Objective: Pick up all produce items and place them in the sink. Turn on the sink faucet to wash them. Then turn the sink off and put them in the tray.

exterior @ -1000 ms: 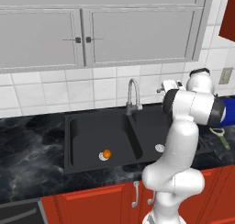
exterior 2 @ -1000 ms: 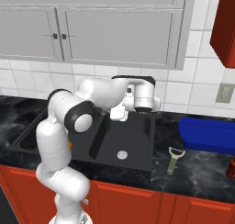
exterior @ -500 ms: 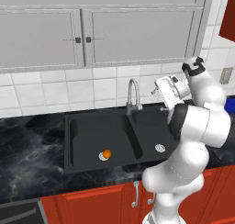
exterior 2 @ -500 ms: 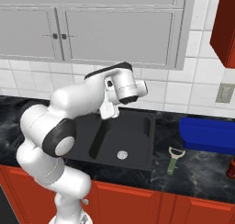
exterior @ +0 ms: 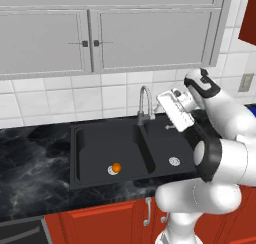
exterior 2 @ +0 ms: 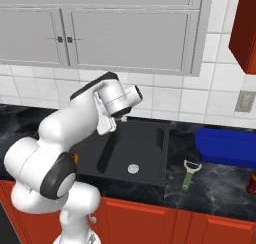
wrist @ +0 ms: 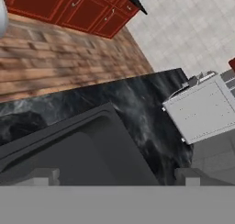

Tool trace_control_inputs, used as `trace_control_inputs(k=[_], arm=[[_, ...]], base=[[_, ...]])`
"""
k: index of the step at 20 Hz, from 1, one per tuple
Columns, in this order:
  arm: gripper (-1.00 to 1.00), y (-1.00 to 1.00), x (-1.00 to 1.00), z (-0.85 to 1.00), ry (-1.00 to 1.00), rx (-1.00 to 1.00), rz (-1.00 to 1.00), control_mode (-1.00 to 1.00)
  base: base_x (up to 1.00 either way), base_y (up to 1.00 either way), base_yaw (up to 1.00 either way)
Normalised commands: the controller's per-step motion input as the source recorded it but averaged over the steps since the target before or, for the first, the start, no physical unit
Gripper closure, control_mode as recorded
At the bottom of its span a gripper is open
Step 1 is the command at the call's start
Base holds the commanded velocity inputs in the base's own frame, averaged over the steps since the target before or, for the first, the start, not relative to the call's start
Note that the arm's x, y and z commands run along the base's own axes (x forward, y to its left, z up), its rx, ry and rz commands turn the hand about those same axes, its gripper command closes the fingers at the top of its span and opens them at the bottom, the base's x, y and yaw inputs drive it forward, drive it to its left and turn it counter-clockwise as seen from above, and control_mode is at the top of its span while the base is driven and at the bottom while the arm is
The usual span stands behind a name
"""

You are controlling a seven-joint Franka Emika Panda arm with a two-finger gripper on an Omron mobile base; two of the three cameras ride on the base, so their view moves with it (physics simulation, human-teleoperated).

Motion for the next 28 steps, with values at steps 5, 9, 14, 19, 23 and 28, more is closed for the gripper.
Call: trace_control_inputs(k=[5, 9, 14, 19, 23, 28], arm=[[-1.0, 0.45, -0.17, -0.08, -0.12, -0.18, -0.1, -1.0], [-1.0, 0.45, -0.01, -0.14, -0.05, -0.18, -0.17, -1.0], [-1.0, 0.53, 0.0, -0.12, -0.14, -0.2, -0.06, -1.0], [-1.0, 0.4, -0.01, -0.06, -0.11, -0.17, -0.07, -1.0], [-1.0, 0.41, 0.0, -0.08, -0.04, -0.15, -0.06, -1.0], [-1.0, 0.26, 0.0, -0.13, -0.01, -0.18, 0.0, -1.0]], base=[[0.0, 0.0, 0.0], [0.0, 0.0, 0.0], [0.0, 0.0, 0.0], [0.0, 0.0, 0.0], [0.0, 0.0, 0.0], [0.0, 0.0, 0.0]])
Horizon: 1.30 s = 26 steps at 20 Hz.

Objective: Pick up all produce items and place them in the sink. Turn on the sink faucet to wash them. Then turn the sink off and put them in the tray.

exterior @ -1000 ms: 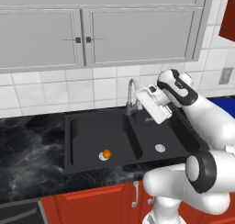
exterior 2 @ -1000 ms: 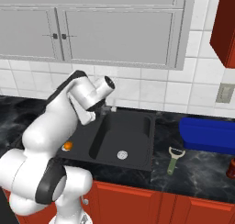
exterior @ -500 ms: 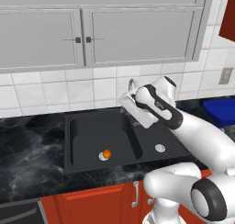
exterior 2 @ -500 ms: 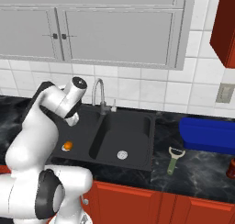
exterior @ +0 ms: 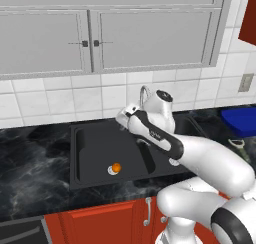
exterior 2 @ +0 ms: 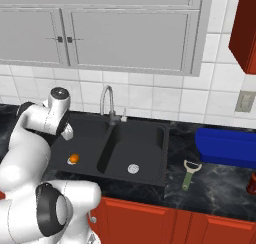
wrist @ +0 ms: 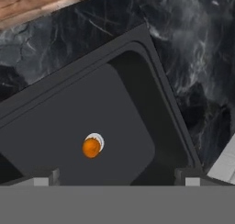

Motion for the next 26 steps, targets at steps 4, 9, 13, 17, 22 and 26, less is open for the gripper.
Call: trace_control_inputs(k=[4, 9, 13, 17, 22, 26], arm=[[-1.0, 0.18, 0.0, -0.13, -0.05, -0.18, 0.0, -1.0], [-1.0, 0.17, 0.02, -0.06, -0.03, -0.08, 0.04, -1.0], [-1.0, 0.05, 0.0, -0.03, 0.0, 0.0, 0.01, -1.0], [-1.0, 0.0, 0.0, -0.02, 0.0, 0.0, 0.0, -1.0], [-1.0, 0.06, 0.01, -0.01, 0.0, 0.0, 0.0, -1.0], [-1.0, 0.03, 0.0, -0.08, 0.0, 0.0, 0.0, -1.0]], base=[[0.0, 0.0, 0.0], [0.0, 0.0, 0.0], [0.0, 0.0, 0.0], [0.0, 0.0, 0.0], [0.0, 0.0, 0.0], [0.0, 0.0, 0.0]])
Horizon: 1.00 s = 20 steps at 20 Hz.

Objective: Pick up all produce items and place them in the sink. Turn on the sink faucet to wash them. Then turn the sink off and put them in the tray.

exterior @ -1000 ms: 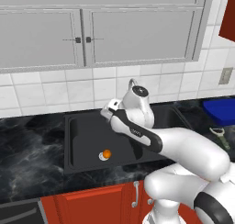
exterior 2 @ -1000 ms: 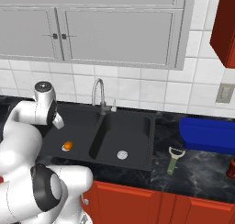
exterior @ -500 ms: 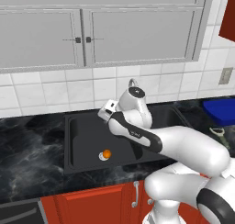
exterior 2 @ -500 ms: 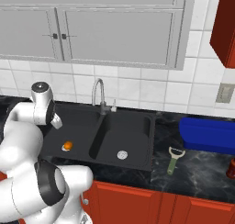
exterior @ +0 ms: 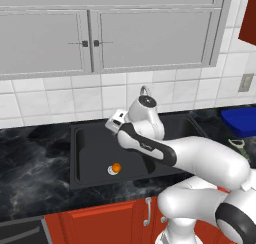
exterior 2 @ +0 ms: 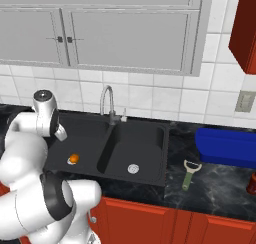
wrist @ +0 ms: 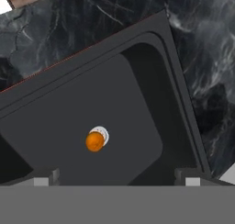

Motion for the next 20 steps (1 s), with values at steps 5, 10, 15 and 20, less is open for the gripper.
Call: trace_control_inputs(k=[5, 10, 15, 20], arm=[[-1.0, 0.02, 0.0, -0.16, 0.0, 0.0, 0.0, -1.0], [-1.0, 0.0, 0.0, -0.26, -0.03, -0.01, 0.01, -1.0], [-1.0, 0.0, 0.0, -0.19, -0.05, -0.06, 0.0, -1.0], [-1.0, 0.0, 0.0, -0.21, 0.0, -0.08, 0.0, -1.0]], base=[[0.0, 0.0, 0.0], [0.0, 0.0, 0.0], [0.0, 0.0, 0.0], [0.0, 0.0, 0.0]])
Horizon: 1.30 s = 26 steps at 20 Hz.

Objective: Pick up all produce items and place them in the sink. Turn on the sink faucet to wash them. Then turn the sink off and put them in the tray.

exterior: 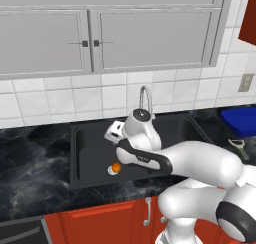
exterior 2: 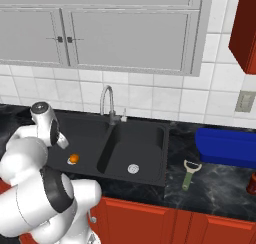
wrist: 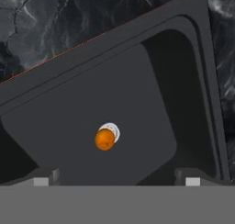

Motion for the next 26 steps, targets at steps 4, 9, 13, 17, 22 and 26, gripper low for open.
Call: trace_control_inputs(k=[4, 9, 13, 17, 22, 26], arm=[[-1.0, 0.0, 0.0, -0.25, 0.02, -0.02, 0.0, -1.0], [-1.0, 0.0, -0.04, -0.08, 0.01, 0.0, -0.16, -1.0], [-1.0, 0.0, -0.06, 0.0, 0.0, 0.0, -0.36, -1.0], [-1.0, 0.0, -0.01, 0.29, 0.08, 0.11, -0.3, -1.0], [-1.0, 0.0, -0.03, 0.4, 0.11, 0.19, -0.25, -1.0], [-1.0, 0.0, -0.12, 0.01, 0.06, 0.12, -0.42, -1.0]], base=[[0.0, 0.0, 0.0], [0.0, 0.0, 0.0], [0.0, 0.0, 0.0], [0.0, 0.0, 0.0], [0.0, 0.0, 0.0], [0.0, 0.0, 0.0]])
